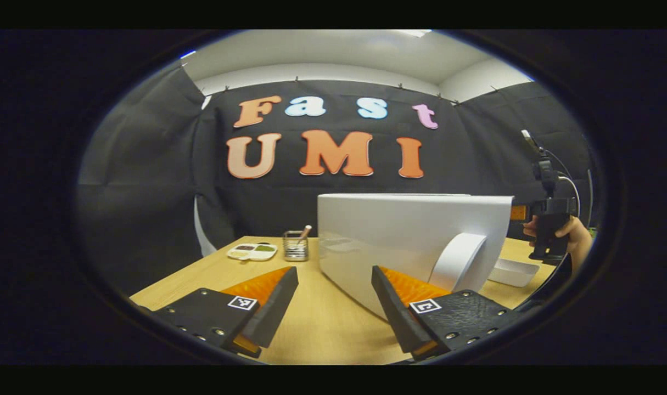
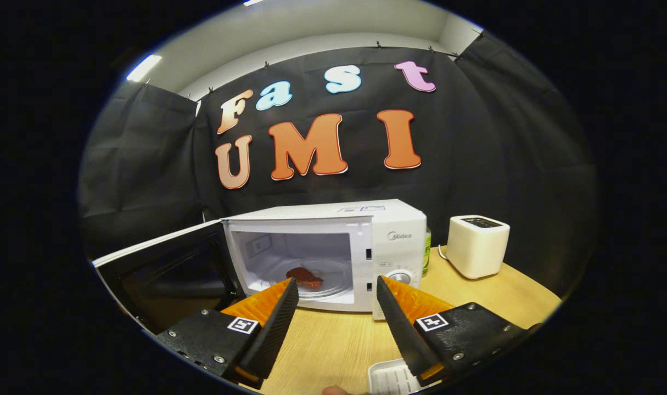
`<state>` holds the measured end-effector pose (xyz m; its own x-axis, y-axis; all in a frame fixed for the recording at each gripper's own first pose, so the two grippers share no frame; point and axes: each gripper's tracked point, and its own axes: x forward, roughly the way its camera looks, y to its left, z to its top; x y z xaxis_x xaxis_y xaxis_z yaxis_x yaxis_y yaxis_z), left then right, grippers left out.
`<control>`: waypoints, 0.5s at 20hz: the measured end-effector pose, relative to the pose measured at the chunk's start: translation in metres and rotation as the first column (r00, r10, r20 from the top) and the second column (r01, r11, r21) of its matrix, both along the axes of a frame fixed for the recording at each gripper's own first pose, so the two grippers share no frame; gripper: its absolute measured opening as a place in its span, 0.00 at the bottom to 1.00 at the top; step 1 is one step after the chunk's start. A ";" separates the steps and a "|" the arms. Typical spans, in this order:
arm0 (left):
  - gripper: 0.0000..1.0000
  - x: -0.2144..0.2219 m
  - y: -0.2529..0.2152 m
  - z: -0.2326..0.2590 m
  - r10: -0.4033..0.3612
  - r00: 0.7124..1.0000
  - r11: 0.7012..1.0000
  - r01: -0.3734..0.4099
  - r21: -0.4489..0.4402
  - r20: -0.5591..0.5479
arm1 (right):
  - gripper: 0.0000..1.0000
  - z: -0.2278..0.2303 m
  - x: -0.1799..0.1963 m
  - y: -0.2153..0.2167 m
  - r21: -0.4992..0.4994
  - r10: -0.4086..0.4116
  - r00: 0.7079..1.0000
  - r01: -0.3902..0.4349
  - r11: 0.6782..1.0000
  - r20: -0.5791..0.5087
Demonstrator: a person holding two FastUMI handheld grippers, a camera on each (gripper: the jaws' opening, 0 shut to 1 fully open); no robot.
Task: Open the microwave oven with the left hand, put the food in, and close the microwave oven.
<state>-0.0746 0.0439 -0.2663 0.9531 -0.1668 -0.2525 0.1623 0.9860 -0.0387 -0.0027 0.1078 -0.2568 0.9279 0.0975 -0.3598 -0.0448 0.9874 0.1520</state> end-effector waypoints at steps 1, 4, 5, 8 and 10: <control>0.84 0.003 -0.015 -0.001 -0.031 1.000 1.000 0.031 -0.003 -0.001 | 0.89 0.008 -0.004 -0.012 -0.018 -0.006 1.000 0.006 1.000 0.013; 0.84 0.014 -0.062 -0.002 -0.115 0.993 0.993 0.115 0.002 0.000 | 0.89 0.026 -0.016 -0.049 -0.065 -0.032 0.998 0.035 0.997 0.048; 0.84 0.018 -0.077 -0.003 -0.141 0.990 0.990 0.141 0.004 0.003 | 0.89 0.033 -0.021 -0.058 -0.069 -0.041 0.997 0.045 0.997 0.058; 0.84 0.028 -0.117 -0.009 -0.195 0.981 0.981 0.195 0.007 -0.008 | 0.89 0.040 -0.029 -0.082 -0.078 -0.063 0.995 0.069 0.995 0.075; 0.78 0.032 -0.145 -0.012 -0.231 0.973 0.973 0.231 0.000 -0.014 | 0.89 0.041 -0.033 -0.096 -0.091 -0.078 0.994 0.085 0.992 0.080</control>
